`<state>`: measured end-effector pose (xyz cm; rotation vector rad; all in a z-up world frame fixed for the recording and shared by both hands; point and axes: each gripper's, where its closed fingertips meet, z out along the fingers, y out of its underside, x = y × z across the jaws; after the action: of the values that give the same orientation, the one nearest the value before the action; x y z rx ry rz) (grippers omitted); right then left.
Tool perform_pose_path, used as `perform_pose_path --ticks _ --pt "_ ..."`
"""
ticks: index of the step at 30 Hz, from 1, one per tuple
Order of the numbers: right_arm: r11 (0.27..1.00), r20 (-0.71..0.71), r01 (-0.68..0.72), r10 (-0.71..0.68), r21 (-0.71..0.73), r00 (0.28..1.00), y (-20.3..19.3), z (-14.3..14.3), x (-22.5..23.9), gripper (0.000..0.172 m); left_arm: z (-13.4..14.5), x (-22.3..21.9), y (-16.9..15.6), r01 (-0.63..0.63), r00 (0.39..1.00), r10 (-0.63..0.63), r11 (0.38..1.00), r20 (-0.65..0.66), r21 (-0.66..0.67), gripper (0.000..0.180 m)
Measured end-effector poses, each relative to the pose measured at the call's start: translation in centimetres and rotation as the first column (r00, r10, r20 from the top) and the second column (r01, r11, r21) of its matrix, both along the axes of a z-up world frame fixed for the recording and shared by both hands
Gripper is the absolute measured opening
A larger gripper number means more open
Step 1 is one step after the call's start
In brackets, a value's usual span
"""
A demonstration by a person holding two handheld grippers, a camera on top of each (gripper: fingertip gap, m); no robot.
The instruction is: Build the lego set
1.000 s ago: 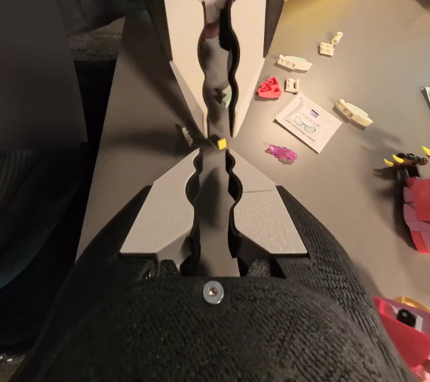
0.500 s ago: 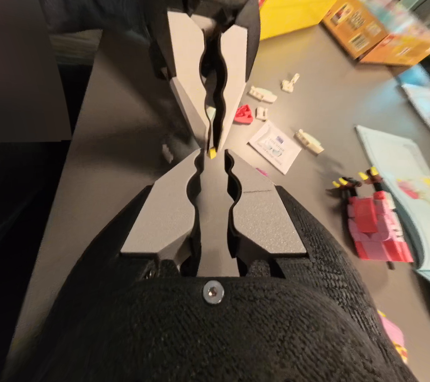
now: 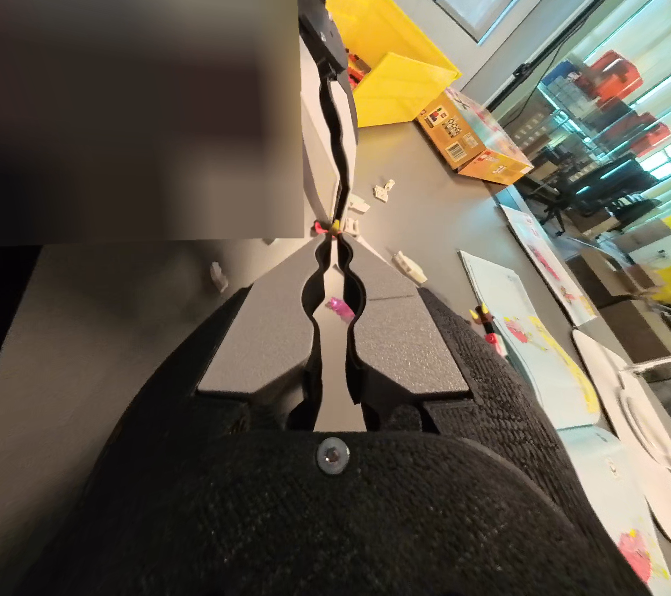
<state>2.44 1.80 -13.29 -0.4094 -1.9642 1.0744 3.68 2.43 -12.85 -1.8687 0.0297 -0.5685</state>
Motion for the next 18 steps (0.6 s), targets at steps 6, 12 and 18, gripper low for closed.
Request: perform_pose_path --ticks 6,12,18 --pt "0.987 0.290 -0.112 0.074 0.114 0.954 0.1 -3.9 1.1 0.000 -2.5 -0.3 -0.5 -0.038 0.995 0.024 0.990 -0.098 -0.137 0.004" --pt "0.915 0.624 -0.339 0.135 0.220 0.770 0.1 -6.3 3.2 0.000 -3.9 -0.2 -2.1 -0.065 0.984 0.027 0.974 -0.175 -0.218 0.008" --pt "0.816 0.746 -0.484 0.102 0.316 0.658 0.1 -6.5 3.2 0.000 -5.5 1.7 -3.3 -0.023 0.966 -0.060 0.949 -0.250 -0.316 0.027"
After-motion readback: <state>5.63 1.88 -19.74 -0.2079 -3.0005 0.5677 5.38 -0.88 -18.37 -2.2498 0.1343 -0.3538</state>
